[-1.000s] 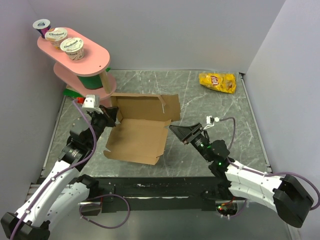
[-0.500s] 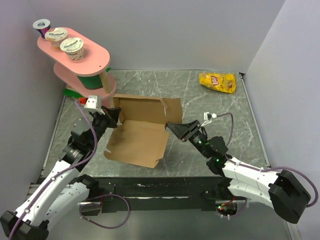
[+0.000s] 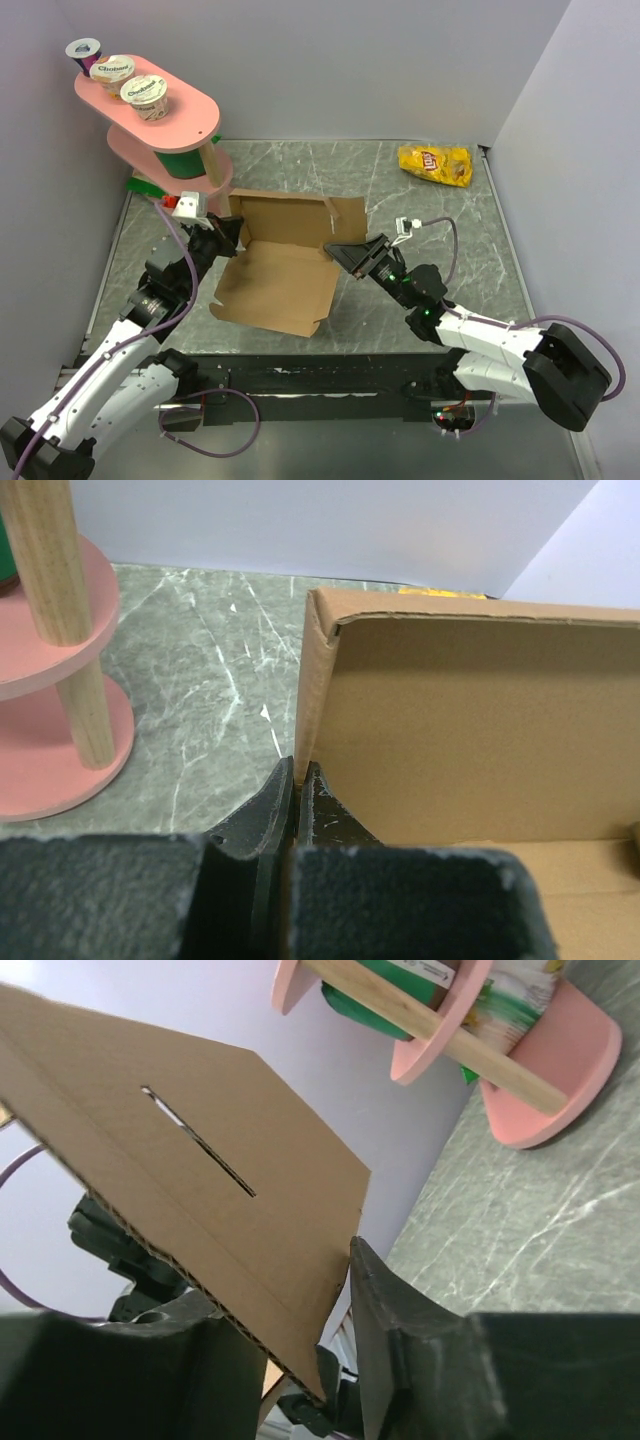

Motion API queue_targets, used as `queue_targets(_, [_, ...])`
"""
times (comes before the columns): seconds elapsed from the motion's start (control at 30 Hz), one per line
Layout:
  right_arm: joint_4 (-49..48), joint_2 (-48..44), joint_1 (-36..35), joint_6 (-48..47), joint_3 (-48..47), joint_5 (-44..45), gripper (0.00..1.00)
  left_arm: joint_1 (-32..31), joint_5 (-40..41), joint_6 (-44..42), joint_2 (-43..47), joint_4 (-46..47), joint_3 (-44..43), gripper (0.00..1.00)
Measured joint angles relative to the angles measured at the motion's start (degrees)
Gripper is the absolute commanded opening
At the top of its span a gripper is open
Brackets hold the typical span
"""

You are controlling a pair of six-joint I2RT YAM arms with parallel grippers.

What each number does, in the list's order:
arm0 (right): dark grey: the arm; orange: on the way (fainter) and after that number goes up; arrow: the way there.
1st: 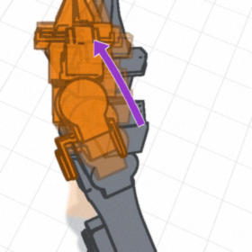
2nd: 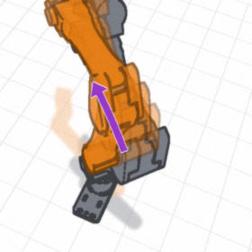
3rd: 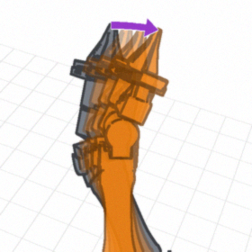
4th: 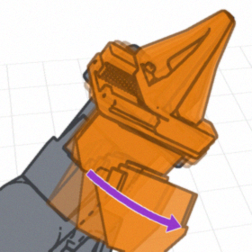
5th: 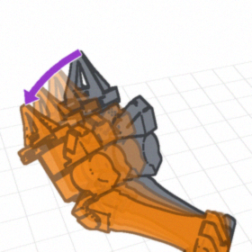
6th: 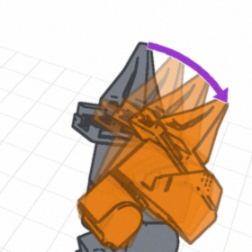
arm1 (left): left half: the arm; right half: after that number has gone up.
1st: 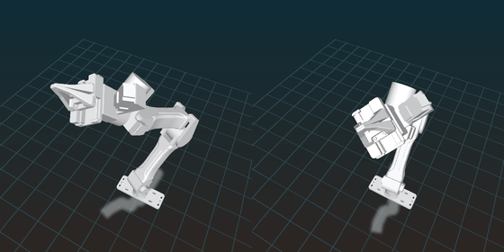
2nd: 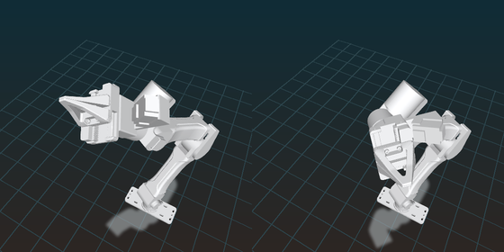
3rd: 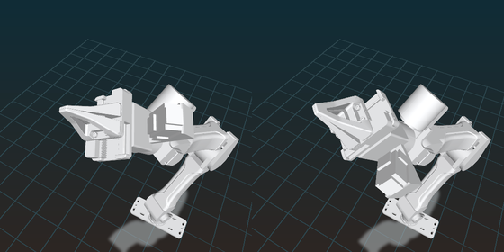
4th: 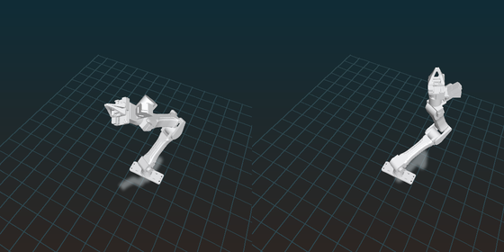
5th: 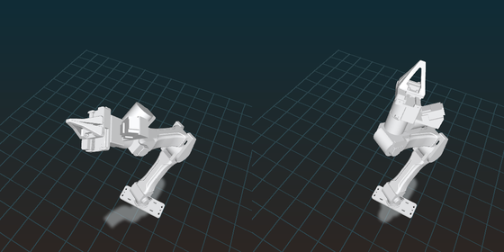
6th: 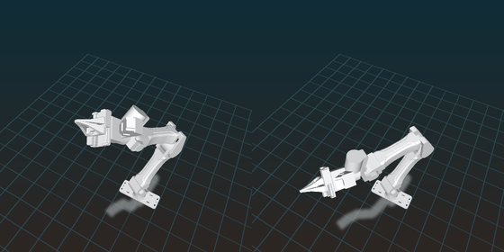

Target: Fold the paper box

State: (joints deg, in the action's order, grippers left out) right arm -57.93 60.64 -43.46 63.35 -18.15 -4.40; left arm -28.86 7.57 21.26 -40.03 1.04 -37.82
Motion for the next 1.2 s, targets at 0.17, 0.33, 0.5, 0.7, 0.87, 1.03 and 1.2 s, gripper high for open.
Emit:
queue_targets(0.17, [0.28,0.48,0.00,0.28,-0.70,-1.16,0.33,-0.17,1.27,-0.17,-0.07,-0.02,0.00,0.01])
queue_targets(0.33, [2.38,0.02,0.00,0.22,-0.70,-1.81,0.27,-0.42,1.86,-0.59,-0.07,-0.39,0.00,0.01])
queue_targets(0.5, [6.38,-2.43,0.00,-1.09,-0.85,-1.86,0.18,-0.63,1.86,-0.59,-0.07,-1.55,0.00,0.01])
queue_targets(0.7, [13.53,-5.51,-0.57,-5.92,-3.21,-0.48,0.00,-0.66,1.86,-0.57,-0.09,-2.21,0.00,0.01])
queue_targets(0.87, [19.45,-8.50,-1.97,-10.73,-4.92,1.95,0.09,-0.81,1.66,-0.50,-0.44,-2.23,0.00,0.01])
queue_targets(1.03, [24.39,-11.28,-2.43,-15.02,-5.05,3.32,0.76,-0.96,1.16,-0.66,-1.38,-2.16,-0.02,0.01])
queue_targets(1.2, [32.76,-18.05,-0.72,-22.47,-5.07,3.15,0.82,-0.85,0.74,-1.44,-2.08,-2.16,-0.02,0.01])
